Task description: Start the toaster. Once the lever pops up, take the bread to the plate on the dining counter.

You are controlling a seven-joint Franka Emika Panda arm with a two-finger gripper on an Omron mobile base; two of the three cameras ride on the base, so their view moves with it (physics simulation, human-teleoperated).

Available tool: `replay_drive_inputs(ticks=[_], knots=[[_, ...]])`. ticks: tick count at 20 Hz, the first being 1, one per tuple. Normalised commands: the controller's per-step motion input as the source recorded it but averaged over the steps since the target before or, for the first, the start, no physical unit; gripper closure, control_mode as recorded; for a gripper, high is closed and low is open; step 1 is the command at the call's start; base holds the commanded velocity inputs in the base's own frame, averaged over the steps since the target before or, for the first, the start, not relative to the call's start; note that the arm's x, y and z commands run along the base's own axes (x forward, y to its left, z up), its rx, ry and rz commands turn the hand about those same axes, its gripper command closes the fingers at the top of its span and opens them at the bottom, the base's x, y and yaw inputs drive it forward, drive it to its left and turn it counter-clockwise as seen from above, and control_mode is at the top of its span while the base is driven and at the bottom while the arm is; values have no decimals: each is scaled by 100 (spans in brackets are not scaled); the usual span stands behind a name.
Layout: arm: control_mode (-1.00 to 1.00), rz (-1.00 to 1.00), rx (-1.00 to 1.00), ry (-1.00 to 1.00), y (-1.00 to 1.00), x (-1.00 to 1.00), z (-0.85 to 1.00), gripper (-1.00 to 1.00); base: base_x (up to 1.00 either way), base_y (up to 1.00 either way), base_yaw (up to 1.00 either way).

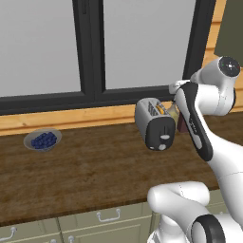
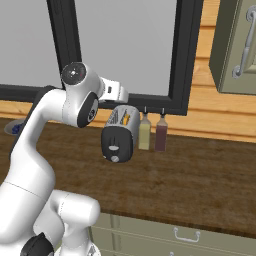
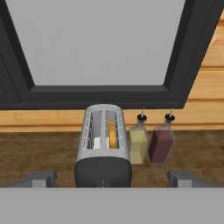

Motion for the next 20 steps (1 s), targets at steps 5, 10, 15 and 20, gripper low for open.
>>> replay_drive_inputs(ticks=[5, 10, 15, 20], knots=[[-100, 0, 0, 0, 0, 0, 0, -100, 0, 0, 0], [-100, 0, 0, 0, 0, 0, 0, -100, 0, 0, 0], [-100, 0, 0, 0, 0, 0, 0, -100, 0, 0, 0], [-100, 0, 0, 0, 0, 0, 0, -100, 0, 0, 0]])
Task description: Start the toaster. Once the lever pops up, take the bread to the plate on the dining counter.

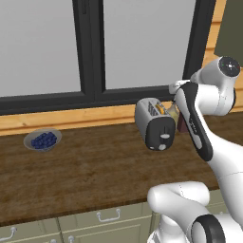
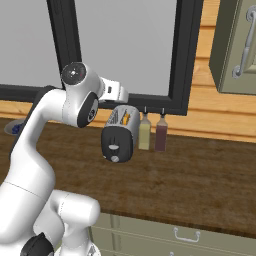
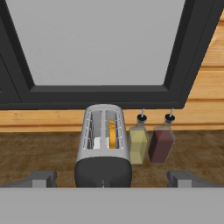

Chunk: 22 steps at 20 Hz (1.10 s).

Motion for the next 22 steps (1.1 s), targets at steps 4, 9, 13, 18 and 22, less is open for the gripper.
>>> replay_drive_inputs(ticks=[4, 9, 13, 18, 22], knots=[[-100, 0, 0, 0, 0, 0, 0, -100, 0, 0, 0], [-100, 0, 0, 0, 0, 0, 0, -100, 0, 0, 0], [-100, 0, 0, 0, 0, 0, 0, -100, 0, 0, 0], [-100, 0, 0, 0, 0, 0, 0, -100, 0, 0, 0], [-100, 0, 0, 0, 0, 0, 0, -100, 0, 0, 0]])
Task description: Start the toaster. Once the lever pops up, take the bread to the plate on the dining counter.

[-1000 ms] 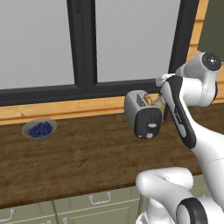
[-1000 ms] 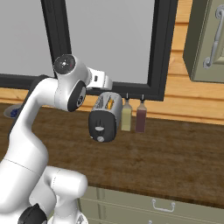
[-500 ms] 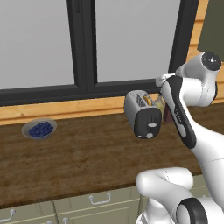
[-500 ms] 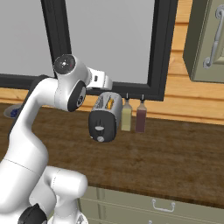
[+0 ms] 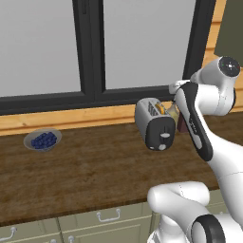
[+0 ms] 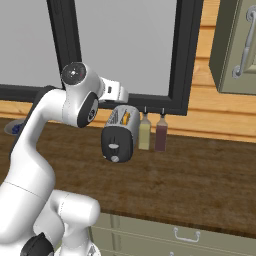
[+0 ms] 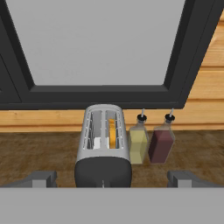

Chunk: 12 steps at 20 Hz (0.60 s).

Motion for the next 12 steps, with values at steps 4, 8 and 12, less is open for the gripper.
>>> replay_drive_inputs(ticks=[4, 8, 12], knots=[[-100, 0, 0, 0, 0, 0, 0, -100, 0, 0, 0], [-100, 0, 0, 0, 0, 0, 0, -100, 0, 0, 0], [-100, 0, 0, 0, 0, 0, 0, -100, 0, 0, 0]])
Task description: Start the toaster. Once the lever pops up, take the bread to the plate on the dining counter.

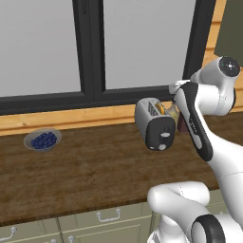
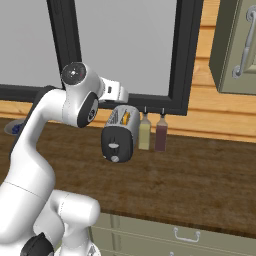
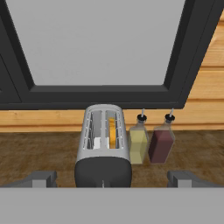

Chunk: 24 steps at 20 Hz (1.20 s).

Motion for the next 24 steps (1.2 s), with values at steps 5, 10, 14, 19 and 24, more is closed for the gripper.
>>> replay_drive_inputs(ticks=[5, 10, 14, 19, 24], knots=[[-100, 0, 0, 0, 0, 0, 0, -100, 0, 0, 0], [-100, 0, 0, 0, 0, 0, 0, -100, 0, 0, 0], [-100, 0, 0, 0, 0, 0, 0, -100, 0, 0, 0], [-100, 0, 0, 0, 0, 0, 0, -100, 0, 0, 0], [-100, 0, 0, 0, 0, 0, 0, -100, 0, 0, 0]])
